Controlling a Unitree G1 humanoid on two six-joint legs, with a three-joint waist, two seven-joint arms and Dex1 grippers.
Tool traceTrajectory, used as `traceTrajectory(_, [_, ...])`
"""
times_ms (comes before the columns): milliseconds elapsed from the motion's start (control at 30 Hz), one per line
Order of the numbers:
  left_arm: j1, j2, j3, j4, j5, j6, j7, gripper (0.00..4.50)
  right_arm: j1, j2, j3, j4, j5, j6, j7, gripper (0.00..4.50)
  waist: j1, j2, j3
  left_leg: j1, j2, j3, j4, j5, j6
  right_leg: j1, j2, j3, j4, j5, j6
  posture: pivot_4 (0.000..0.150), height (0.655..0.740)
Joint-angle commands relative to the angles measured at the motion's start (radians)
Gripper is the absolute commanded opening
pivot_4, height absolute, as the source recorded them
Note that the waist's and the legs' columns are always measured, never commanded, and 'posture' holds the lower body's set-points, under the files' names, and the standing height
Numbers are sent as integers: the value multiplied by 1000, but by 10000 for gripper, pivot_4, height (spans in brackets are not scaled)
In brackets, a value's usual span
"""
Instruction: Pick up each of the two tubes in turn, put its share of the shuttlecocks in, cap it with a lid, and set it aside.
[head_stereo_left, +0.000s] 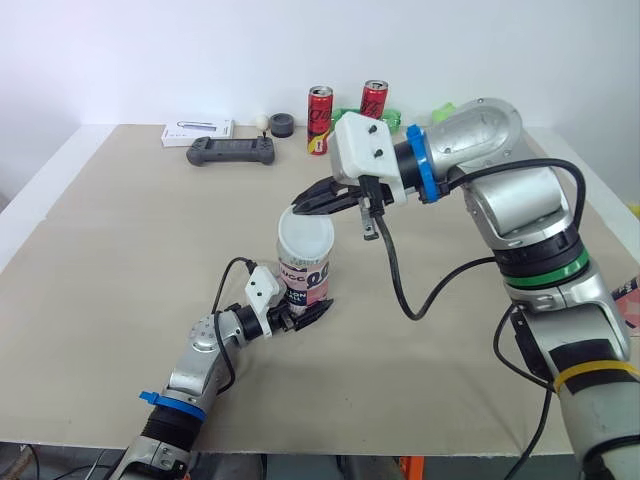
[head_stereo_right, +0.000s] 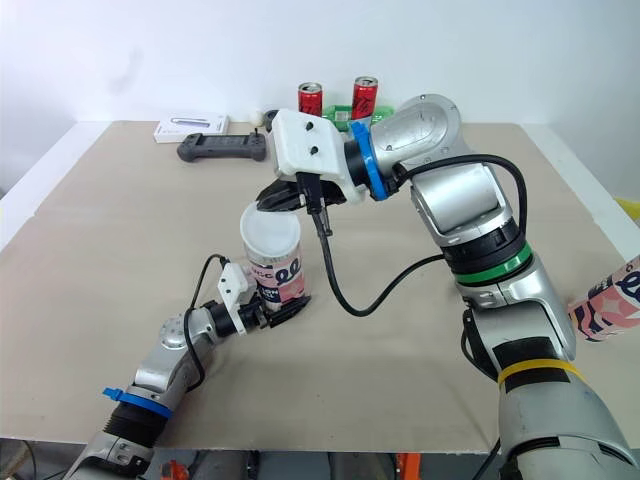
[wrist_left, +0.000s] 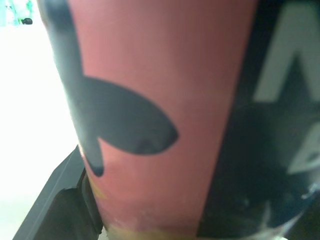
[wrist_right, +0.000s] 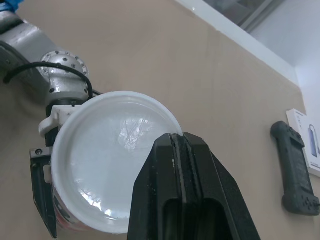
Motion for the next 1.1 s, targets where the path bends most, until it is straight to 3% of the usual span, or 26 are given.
traceTrajectory(33, [28, 11, -10, 34, 38, 25, 17, 35718, -24, 7, 0, -12, -21, -22, 7, 471, 0, 0, 0, 0, 0, 0, 0, 0, 0, 0, 0, 0, 0, 0, 0, 1500, 7400])
traceTrajectory(1100, [37, 14, -6, 18, 49, 26, 22, 35718, 14, 14, 95, -38, -207, -155, 32, 471, 0, 0, 0, 0, 0, 0, -2, 0, 0, -1, 0, 0, 0, -1, -1, 1500, 7400])
